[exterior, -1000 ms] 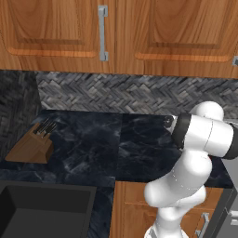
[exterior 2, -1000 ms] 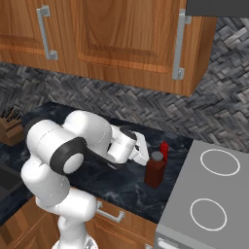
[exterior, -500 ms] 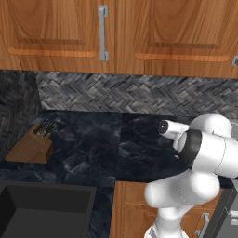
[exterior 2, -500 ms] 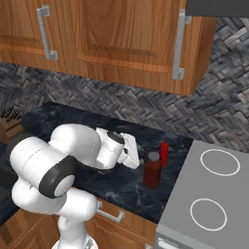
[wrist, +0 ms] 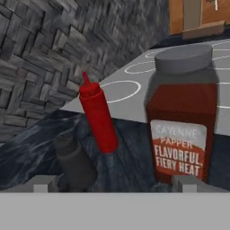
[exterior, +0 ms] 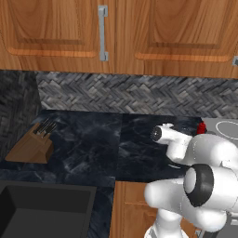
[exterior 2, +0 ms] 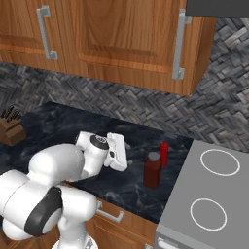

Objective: Collect the paprika, ketchup, and shaker from the cabinet and place them next to the stove.

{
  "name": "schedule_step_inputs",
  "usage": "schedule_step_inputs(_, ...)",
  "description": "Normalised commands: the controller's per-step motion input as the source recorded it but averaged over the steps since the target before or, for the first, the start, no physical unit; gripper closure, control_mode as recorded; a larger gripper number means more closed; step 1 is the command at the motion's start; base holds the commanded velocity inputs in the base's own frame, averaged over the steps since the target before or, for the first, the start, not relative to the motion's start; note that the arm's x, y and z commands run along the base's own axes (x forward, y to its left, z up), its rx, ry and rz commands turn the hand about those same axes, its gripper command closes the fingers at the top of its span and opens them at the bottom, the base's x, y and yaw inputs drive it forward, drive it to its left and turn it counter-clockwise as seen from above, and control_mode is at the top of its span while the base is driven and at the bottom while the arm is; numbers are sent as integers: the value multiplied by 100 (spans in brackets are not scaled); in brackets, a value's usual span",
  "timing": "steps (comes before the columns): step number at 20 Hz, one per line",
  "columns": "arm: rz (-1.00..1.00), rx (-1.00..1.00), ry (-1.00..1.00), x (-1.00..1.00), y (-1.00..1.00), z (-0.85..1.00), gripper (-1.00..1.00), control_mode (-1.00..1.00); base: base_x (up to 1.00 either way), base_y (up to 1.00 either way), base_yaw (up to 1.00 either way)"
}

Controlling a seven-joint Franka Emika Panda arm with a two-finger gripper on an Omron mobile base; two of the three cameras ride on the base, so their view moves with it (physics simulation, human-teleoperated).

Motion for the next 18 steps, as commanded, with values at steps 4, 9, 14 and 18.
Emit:
schedule_step_inputs(4,-4,-2,-10,-41,32,15,-100,-100,0,0,0)
schedule_step_inputs(9,-4,-2,-7,-51,17,23,-100,-100,0,0,0)
schedule_step_inputs(14,-3,-2,-1,-46,14,39,-100,-100,0,0,0)
schedule_step_inputs(18,-3,-3,0,-51,15,25,-100,-100,0,0,0)
